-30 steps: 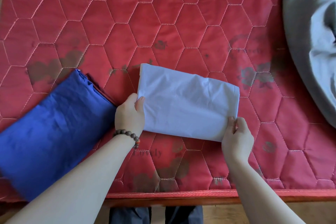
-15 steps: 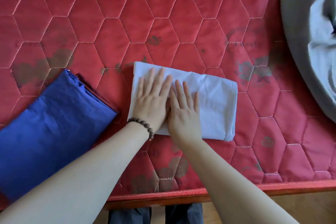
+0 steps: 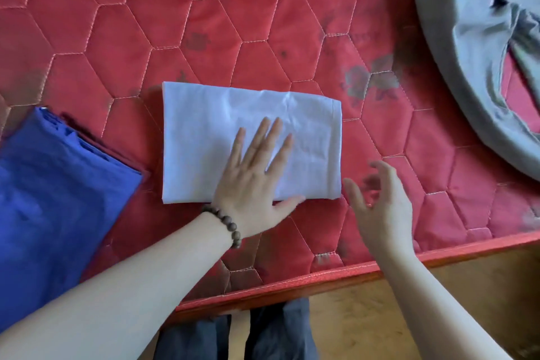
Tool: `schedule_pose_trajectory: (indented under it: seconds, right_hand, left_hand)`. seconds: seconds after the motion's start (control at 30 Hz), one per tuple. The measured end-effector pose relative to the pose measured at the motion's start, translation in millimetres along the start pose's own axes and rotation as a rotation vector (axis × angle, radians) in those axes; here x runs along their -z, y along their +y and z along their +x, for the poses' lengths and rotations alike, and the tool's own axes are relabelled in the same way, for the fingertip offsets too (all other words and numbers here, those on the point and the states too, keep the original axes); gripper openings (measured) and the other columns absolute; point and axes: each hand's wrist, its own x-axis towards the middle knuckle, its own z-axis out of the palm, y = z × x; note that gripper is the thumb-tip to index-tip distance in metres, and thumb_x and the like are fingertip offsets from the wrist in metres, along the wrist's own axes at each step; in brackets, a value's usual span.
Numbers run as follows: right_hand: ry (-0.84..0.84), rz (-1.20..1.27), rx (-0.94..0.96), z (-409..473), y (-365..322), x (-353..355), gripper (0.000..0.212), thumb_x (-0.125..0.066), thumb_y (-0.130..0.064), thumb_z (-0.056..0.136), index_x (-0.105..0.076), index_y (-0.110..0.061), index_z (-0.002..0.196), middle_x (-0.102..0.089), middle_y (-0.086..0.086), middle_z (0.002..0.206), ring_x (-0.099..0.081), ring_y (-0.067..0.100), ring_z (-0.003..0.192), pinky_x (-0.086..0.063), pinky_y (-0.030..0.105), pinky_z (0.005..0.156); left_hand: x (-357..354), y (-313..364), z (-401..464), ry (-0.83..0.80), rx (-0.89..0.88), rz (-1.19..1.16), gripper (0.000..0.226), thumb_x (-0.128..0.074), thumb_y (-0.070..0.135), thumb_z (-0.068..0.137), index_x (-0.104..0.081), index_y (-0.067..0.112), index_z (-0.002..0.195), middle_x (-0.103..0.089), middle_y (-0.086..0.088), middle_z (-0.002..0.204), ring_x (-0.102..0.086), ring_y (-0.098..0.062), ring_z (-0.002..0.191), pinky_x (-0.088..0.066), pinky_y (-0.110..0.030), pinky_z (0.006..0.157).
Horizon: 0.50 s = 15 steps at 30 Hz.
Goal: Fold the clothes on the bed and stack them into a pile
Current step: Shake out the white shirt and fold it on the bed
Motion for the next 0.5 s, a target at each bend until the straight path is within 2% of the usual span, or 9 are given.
schedule_pose_trajectory:
  seconds: [0.07,0.1,0.17,0.23,0.33,0.43,0.5]
  right_hand:
    - [-0.074,0.097,-0.131,-15,1,-4,0.036,-0.072,-0.041,0.080,-0.050,-0.034,0.107,-0.064,-0.012,0.075,-0.060,0.000,0.070,-0.044,0.014,0.064]
    - [-0.089,0.148,-0.180,-20,1,-9,0.035,-0.075,-0.040,0.079,-0.050,-0.036,0.103,-0.065,-0.012,0.071,-0.061,-0.003,0.069,-0.041,0.008,0.061]
    - [-0.085,0.259,-0.243,-27,-2,-22,0.036,-0.079,-0.035,0.077,-0.050,-0.037,0.097,-0.068,-0.018,0.074,-0.062,-0.008,0.069,-0.040,0.003,0.059]
    - [-0.057,0.363,-0.281,-30,-8,-34,0.036,-0.079,-0.027,0.077,-0.049,-0.038,0.094,-0.068,-0.023,0.078,-0.063,-0.007,0.067,-0.041,0.004,0.060]
    - [0.022,0.499,-0.363,-30,-17,-47,0.035,-0.077,-0.019,0.077,-0.050,-0.036,0.091,-0.069,-0.011,0.073,-0.064,-0.002,0.066,-0.044,0.009,0.061]
    - [0.110,0.529,-0.391,-32,-18,-52,0.025,-0.074,-0.017,0.081,-0.054,-0.030,0.089,-0.068,-0.010,0.074,-0.065,0.001,0.067,-0.047,0.016,0.066]
    - [0.143,0.507,-0.352,-34,-17,-52,0.021,-0.072,-0.017,0.083,-0.054,-0.027,0.086,-0.067,-0.014,0.073,-0.063,0.000,0.065,-0.044,0.010,0.063]
  left_hand:
    - [-12,17,-2,-0.148,-0.045,0.072,0.100,-0.044,0.072,0.079,-0.011,0.016,0.155,-0.003,-0.012,0.163,0.002,-0.029,0.150,-0.005,-0.057,0.118]
    - [-18,19,-2,-0.205,-0.026,0.127,0.103,-0.044,0.072,0.078,-0.003,0.018,0.155,0.002,-0.010,0.163,0.006,-0.029,0.150,-0.003,-0.057,0.118]
    - [-25,16,-1,-0.241,0.003,0.193,0.104,-0.042,0.071,0.077,0.005,0.020,0.155,0.005,-0.008,0.163,0.009,-0.028,0.150,-0.001,-0.056,0.119]
    - [-27,15,0,-0.220,0.014,0.183,0.098,-0.038,0.069,0.079,0.000,0.019,0.155,-0.001,-0.008,0.163,0.004,-0.027,0.150,-0.002,-0.055,0.119]
    - [-29,18,0,-0.186,0.026,0.143,0.090,-0.035,0.065,0.083,-0.009,0.019,0.155,-0.009,-0.008,0.163,-0.003,-0.027,0.151,-0.006,-0.056,0.119]
    - [-31,17,1,-0.167,0.022,0.147,0.090,-0.040,0.063,0.082,-0.011,0.020,0.155,-0.010,-0.007,0.163,-0.004,-0.027,0.150,-0.006,-0.056,0.119]
    - [-32,16,1,-0.155,0.019,0.150,0.092,-0.043,0.063,0.080,-0.011,0.020,0.155,-0.010,-0.007,0.163,-0.005,-0.026,0.150,-0.006,-0.055,0.119]
